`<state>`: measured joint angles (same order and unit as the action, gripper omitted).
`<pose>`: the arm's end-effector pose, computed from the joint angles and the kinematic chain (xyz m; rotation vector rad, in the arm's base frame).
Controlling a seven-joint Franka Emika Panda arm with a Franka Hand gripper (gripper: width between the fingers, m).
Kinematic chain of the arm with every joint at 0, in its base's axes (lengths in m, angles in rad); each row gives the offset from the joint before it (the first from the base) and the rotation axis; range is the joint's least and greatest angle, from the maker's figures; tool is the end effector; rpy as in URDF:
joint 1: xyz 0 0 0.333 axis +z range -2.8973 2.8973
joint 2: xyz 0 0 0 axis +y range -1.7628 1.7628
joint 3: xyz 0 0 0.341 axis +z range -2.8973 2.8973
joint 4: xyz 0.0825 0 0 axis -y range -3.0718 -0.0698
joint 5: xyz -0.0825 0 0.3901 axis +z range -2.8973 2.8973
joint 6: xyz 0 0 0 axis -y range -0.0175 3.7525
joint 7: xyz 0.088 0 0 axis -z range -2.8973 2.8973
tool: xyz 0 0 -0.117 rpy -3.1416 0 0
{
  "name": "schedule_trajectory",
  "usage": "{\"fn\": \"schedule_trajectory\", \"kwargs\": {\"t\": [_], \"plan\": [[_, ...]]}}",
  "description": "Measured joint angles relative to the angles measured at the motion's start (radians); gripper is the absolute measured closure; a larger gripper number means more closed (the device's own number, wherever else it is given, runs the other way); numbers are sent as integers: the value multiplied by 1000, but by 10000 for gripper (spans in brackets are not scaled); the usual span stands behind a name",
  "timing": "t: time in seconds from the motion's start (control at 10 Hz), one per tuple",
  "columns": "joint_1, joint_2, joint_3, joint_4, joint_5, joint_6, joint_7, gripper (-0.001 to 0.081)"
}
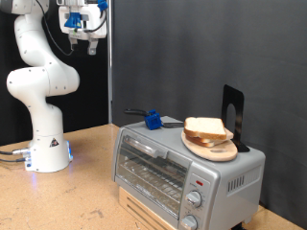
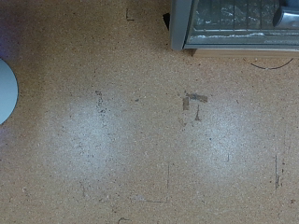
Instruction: Make a piece of toast with the oven
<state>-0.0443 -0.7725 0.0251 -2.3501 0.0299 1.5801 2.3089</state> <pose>0.3002 0.0002 0.5978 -1.2294 2.8831 0.0161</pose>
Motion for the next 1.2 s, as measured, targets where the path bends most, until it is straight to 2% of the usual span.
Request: {"fn": "schedule_trajectory", "kwargs": {"t": [0.2, 0.5, 0.6, 0.7, 0.9, 1.1, 1.2], "plan": [[19, -13, 1, -15, -69, 25, -201, -2], [45, -35, -18, -101, -165, 164, -496, -2], [43, -36, -18, -100, -152, 162, -475, -2], [58, -39, -29, -102, -120, 184, -543, -2], [125, -33, -81, -103, -72, 208, -762, -2], [192, 25, -134, -109, -59, 306, -962, -2], [183, 21, -129, -109, -59, 301, -920, -2]]}}
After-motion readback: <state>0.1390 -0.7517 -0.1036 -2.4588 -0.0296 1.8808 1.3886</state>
